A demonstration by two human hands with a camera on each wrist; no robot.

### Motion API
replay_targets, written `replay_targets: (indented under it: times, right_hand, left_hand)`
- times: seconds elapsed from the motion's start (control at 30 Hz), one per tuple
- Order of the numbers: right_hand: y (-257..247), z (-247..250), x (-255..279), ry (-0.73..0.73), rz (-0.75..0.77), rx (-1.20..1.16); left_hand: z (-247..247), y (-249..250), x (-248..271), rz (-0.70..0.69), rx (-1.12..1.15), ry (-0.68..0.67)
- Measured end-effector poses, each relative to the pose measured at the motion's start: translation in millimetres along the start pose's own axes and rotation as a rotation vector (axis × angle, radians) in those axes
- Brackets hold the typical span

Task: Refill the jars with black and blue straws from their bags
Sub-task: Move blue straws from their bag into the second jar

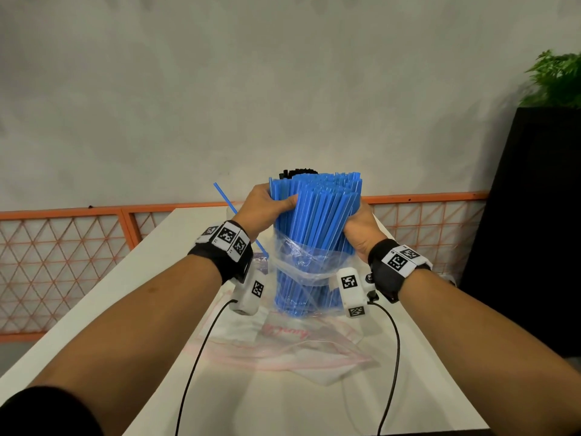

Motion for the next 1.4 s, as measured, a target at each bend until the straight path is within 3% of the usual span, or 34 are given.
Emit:
replay_targets:
  times: [0.2,0.4,0.7,1.13,1.27,1.4]
  right_hand:
    - [-1,0,0,-0.009,-0.014,-0.011]
    - [-2,-1,1,-0.014,0.001,-0.019]
    - [-2,1,0,0.013,0.006,-0.015]
    - [-6,1,1,0.047,0.027,0.003]
    - [-7,1,2,0.048,0.022,0.004]
    - [-8,1,2,0.049,0.035,0.009]
  left_hand:
    - [-6,-3,3,0.057,0.118,-0.069]
    - [-3,3,0,0.087,0.128,0.004]
    - [8,50,-4,-0.066,0.072,0.097]
    - [34,141,11,-0.255,0.227,0.242]
    - [35,149,15,-0.242,0.200,0.241]
    - [45,158,20,-0.262,0.232,0.324]
Point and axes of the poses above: each hand's wrist, its own x-axis away from the middle knuckle, its own z-axis out of the back of the hand, y = z × x, the point moved 10 cm from there along -x, towards the middle knuckle, and after that the axes turned 2 degrees about -z, right-handed, at the moved point
